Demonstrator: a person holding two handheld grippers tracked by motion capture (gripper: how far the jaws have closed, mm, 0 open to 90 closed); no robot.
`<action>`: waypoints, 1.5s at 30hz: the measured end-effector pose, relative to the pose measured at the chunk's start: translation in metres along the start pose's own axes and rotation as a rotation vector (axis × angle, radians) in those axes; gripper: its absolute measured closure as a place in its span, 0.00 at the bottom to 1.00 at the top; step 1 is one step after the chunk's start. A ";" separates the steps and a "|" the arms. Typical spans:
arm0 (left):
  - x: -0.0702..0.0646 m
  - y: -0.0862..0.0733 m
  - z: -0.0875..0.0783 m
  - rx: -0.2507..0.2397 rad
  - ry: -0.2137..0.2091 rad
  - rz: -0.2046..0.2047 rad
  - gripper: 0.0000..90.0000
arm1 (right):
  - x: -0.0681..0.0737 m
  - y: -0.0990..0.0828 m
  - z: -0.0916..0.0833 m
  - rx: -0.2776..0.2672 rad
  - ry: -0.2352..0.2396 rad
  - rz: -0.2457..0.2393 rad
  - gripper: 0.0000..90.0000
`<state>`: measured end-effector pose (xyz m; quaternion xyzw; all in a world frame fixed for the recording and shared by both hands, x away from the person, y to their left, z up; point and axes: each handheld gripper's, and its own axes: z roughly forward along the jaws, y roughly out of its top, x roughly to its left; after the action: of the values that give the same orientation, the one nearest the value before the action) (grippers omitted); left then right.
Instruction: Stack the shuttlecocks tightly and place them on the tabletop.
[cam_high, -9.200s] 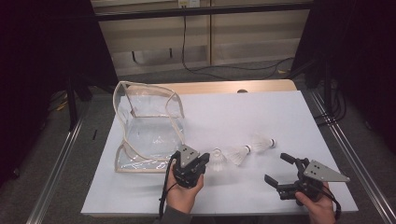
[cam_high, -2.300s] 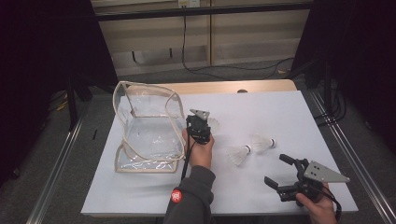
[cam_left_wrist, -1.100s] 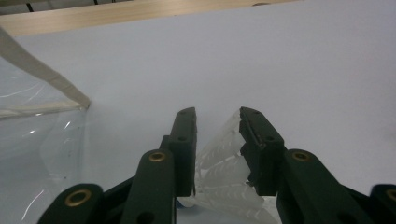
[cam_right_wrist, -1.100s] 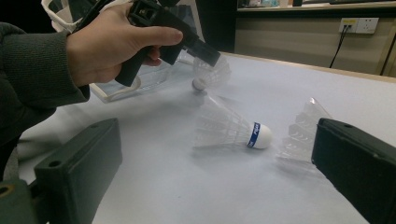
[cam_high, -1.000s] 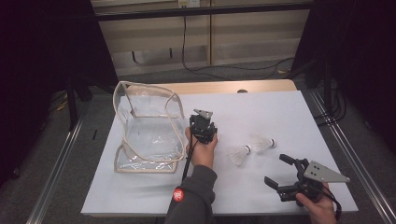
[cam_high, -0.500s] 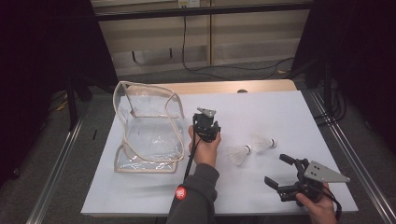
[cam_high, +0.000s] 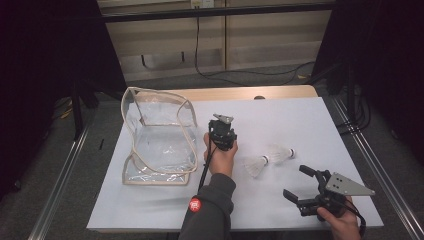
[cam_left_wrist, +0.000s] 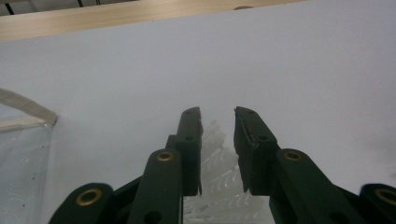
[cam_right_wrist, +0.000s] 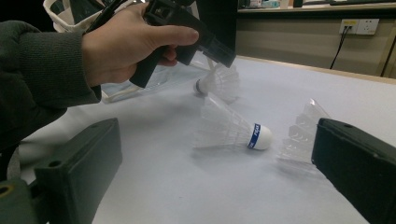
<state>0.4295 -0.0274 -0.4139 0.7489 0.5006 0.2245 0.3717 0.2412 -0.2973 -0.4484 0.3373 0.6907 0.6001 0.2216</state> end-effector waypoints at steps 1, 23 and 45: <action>0.000 0.000 0.000 0.003 -0.002 0.001 0.81 | 0.000 0.000 0.000 0.000 0.000 0.000 0.01; -0.001 0.000 -0.001 0.011 -0.026 0.001 0.85 | 0.000 0.000 0.000 0.000 0.000 -0.002 0.01; -0.002 0.001 -0.001 0.009 -0.053 -0.006 0.98 | 0.000 0.000 0.000 0.000 0.004 -0.001 0.01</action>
<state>0.4284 -0.0296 -0.4127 0.7548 0.4937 0.2015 0.3820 0.2412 -0.2971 -0.4484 0.3358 0.6914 0.6005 0.2206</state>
